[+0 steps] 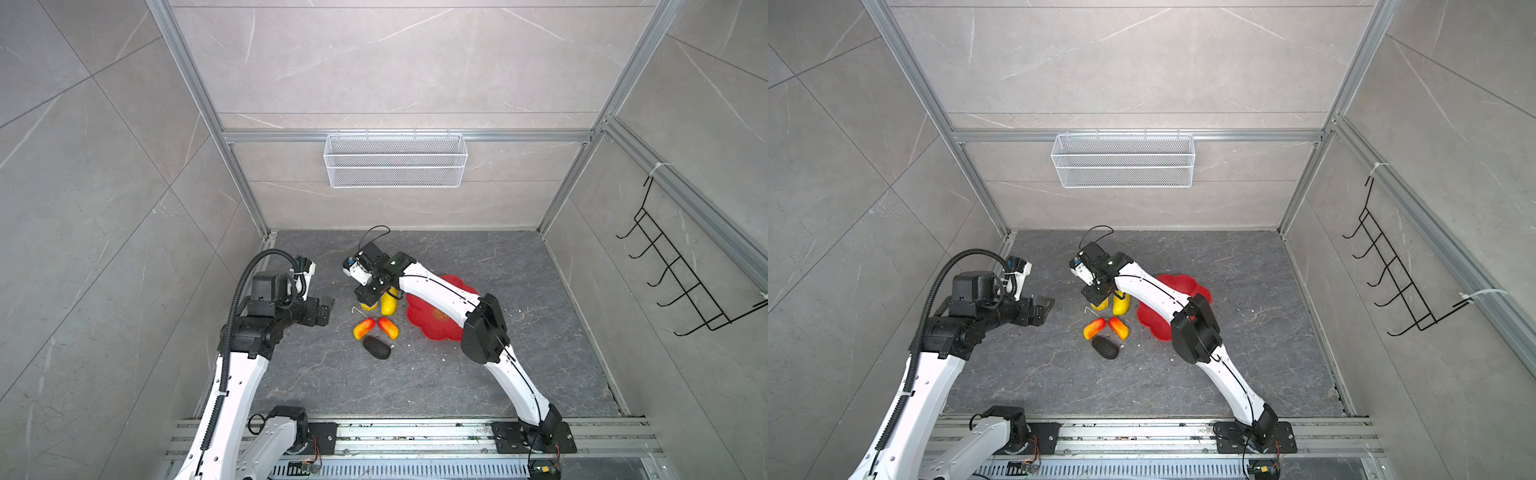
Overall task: Place and organize the fake fruits in the fruit bowl
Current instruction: 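Carry the yellow pear into the red bowl and open the right gripper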
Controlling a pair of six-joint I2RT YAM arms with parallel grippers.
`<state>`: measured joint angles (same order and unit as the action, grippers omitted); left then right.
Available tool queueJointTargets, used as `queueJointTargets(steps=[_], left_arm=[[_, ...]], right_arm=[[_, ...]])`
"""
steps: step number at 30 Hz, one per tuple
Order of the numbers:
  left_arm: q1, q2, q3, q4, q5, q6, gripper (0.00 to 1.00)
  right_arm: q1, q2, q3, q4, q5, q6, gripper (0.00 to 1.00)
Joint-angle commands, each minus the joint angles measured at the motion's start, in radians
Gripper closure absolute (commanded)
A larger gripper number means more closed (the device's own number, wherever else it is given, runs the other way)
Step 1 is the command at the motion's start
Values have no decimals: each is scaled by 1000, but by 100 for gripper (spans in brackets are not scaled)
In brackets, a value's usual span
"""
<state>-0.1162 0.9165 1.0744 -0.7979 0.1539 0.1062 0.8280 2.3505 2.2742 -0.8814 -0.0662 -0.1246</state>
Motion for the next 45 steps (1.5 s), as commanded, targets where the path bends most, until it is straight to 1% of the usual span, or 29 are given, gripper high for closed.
queueJointTargets(steps=[1,4,7,10,13,17,24,28,38,45], left_arm=[[3,-20,-4,31,-13,20,0],[4,-22,-3,33,-13,20,0],[5,-17,1,33,-11,20,0],[7,-13,5,31,-9,19,0],[7,-13,4,31,-6,18,0],[8,-13,4,29,-5,17,0],[9,-6,4,29,-2,15,0],[9,-9,0,31,-1,15,0],[15,6,5,28,-4,20,0],[16,6,3,30,-6,21,0]], right_arm=[[-71,-251,-183,42,41,-8,50],[-149,-446,-476,166,85,17,51],[-247,-583,-691,231,100,57,52],[-317,-649,-843,281,123,88,53],[-359,-662,-930,334,118,117,53],[-392,-632,-969,398,79,147,53],[-394,-488,-888,433,34,154,54],[-396,-446,-858,436,29,164,54],[-390,-390,-838,421,27,173,46],[-382,-389,-820,393,32,165,36]])
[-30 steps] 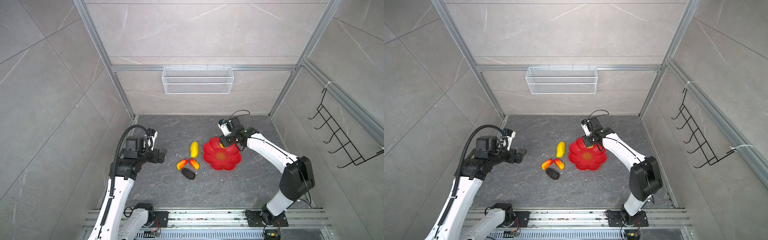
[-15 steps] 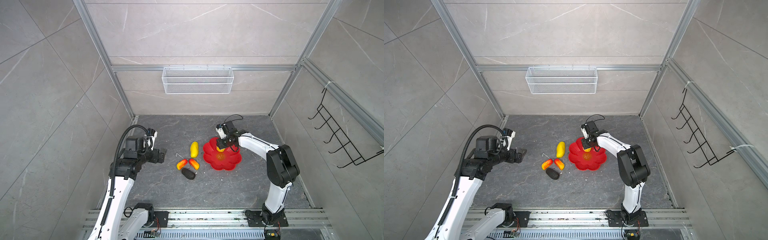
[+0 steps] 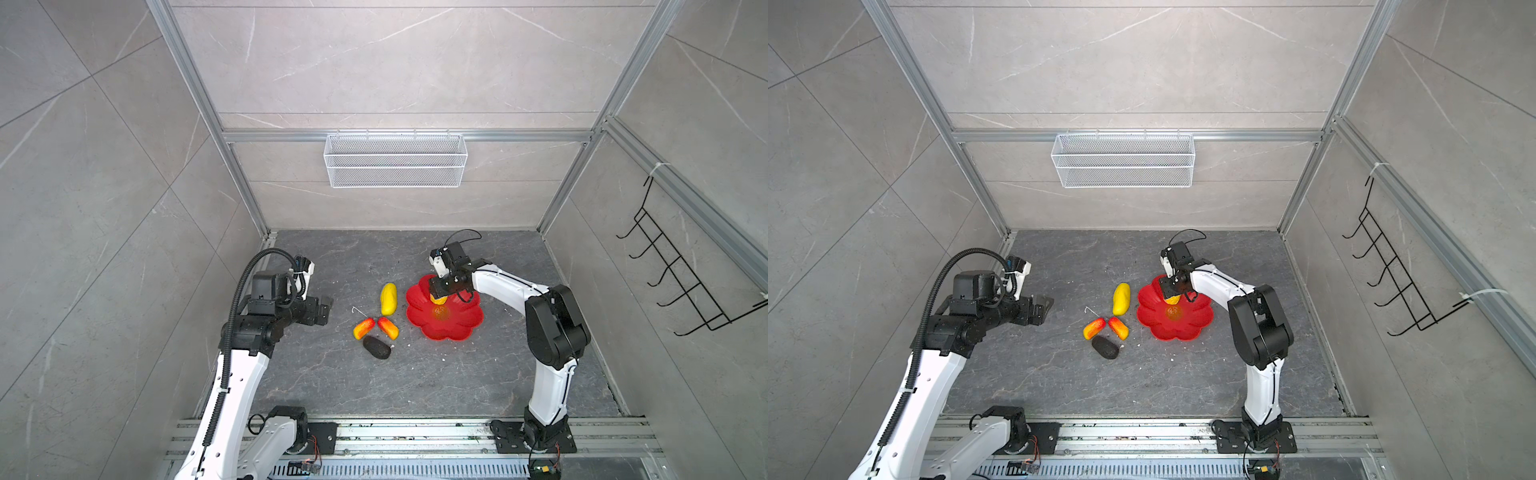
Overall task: Place and organize the fake fruits in the fruit bowl
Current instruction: 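Carry the yellow pear into the red bowl and open the right gripper, then move the right gripper back to the long yellow mango and grasp it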
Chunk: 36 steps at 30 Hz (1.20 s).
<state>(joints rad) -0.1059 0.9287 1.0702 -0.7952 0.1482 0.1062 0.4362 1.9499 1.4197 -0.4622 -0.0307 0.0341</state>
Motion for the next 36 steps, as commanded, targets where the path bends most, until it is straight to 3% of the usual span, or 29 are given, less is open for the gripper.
queueJointTargets(steps=[1,5,10,14,21,25,31,36], left_arm=[[7,-6,7,28,1,21,0],[8,-11,8,29,-1,21,0],[8,-20,5,32,-2,21,0],[9,-25,-1,33,-2,20,0],[8,-31,-3,35,-4,20,0],[9,-28,-2,36,-4,18,0],[9,-22,-4,36,-11,18,0],[8,-21,-4,34,-9,17,0]], right_arm=[[12,9,38,-33,-1,2,34],[30,-30,58,-70,29,-17,24],[79,-101,128,-156,80,-70,1],[177,-118,206,-223,132,-124,0],[334,-57,250,-190,56,-96,0],[359,70,311,-136,33,-8,0],[372,249,480,-197,195,97,0],[370,349,577,-254,238,116,2]])
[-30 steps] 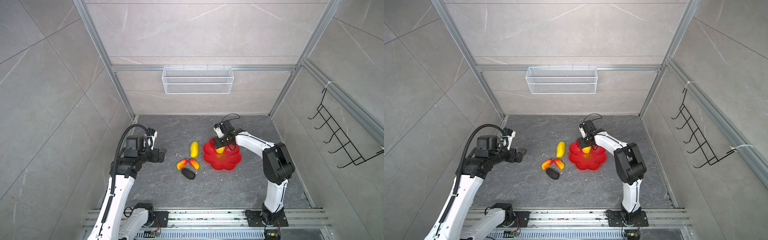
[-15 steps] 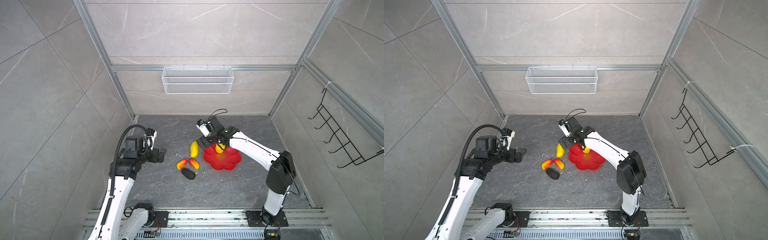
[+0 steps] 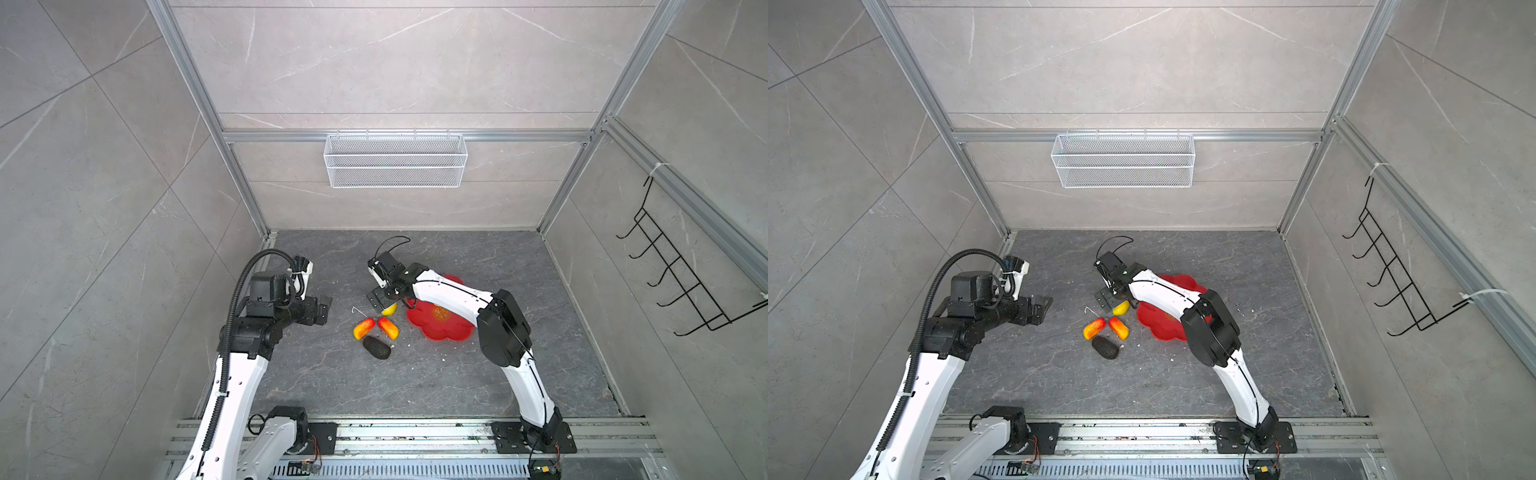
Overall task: Place and organize the fake fruits in the fruit bowl
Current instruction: 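Move the right gripper back to the long yellow mango and grasp it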
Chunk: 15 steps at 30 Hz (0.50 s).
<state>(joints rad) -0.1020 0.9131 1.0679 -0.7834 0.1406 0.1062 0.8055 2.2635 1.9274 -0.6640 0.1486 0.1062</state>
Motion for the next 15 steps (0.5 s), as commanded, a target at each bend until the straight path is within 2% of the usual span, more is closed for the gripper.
queueJointTargets(steps=[1,10,15], left_arm=[[5,-5,-2,23,-1,17,0],[5,-13,-3,26,-4,20,0],[5,-14,-4,26,-4,18,0]], right_arm=[[1,50,84,-63,68,46,3],[-3,127,140,-87,52,60,16],[-3,153,167,-91,28,59,34]])
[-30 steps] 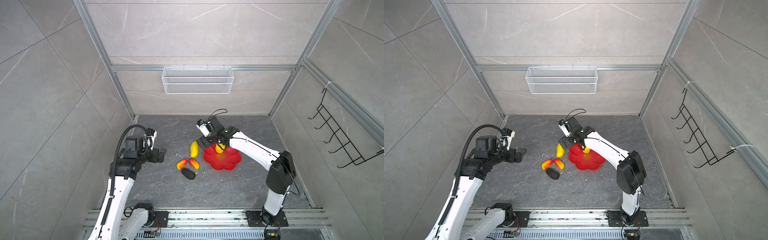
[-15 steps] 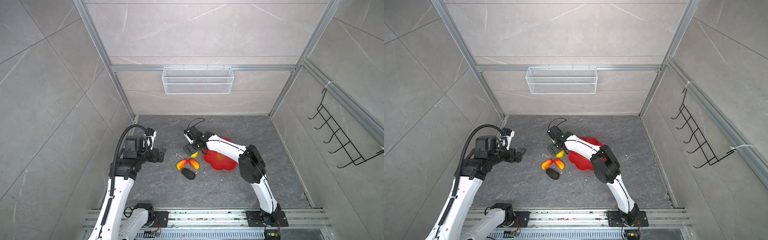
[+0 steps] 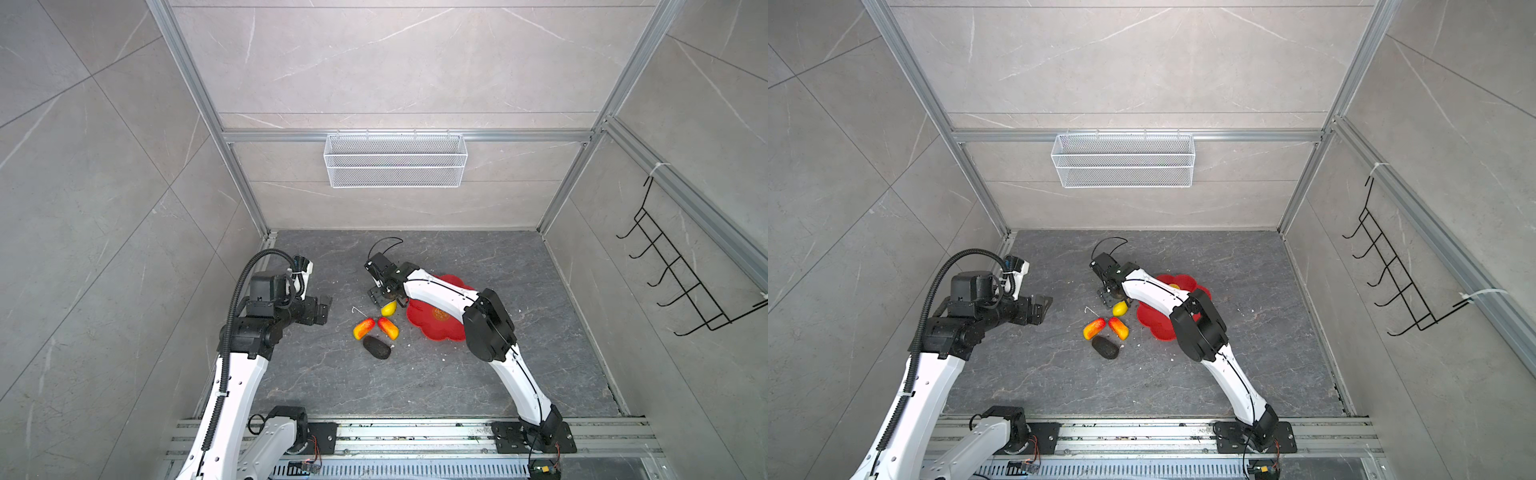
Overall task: Place and organize the fake fruits in the fruit bowl
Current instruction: 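Move the right gripper back to the long yellow mango and grasp it, then lower the yellow mango into the red bowl beside the pear and release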
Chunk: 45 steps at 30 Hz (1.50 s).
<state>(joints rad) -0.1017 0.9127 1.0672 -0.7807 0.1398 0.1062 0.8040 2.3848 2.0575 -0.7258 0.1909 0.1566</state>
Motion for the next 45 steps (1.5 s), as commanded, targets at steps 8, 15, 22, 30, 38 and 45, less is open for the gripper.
queueJointTargets(steps=[8,15,22,30,38,45], left_arm=[[5,-13,-4,23,-8,20,0],[5,-8,-3,25,-10,21,0],[5,-7,-3,24,-10,21,0],[7,-5,0,25,-5,21,0],[6,-6,-2,23,-4,21,0],[7,-10,-4,23,-5,20,0]], right_arm=[[-2,60,94,-55,-64,12,63],[-5,-56,87,-43,-78,-9,75],[-98,-374,-193,68,-49,6,75],[-313,-755,-668,134,91,88,75],[-388,-786,-872,207,64,153,75],[-392,-684,-869,260,-14,172,74]])
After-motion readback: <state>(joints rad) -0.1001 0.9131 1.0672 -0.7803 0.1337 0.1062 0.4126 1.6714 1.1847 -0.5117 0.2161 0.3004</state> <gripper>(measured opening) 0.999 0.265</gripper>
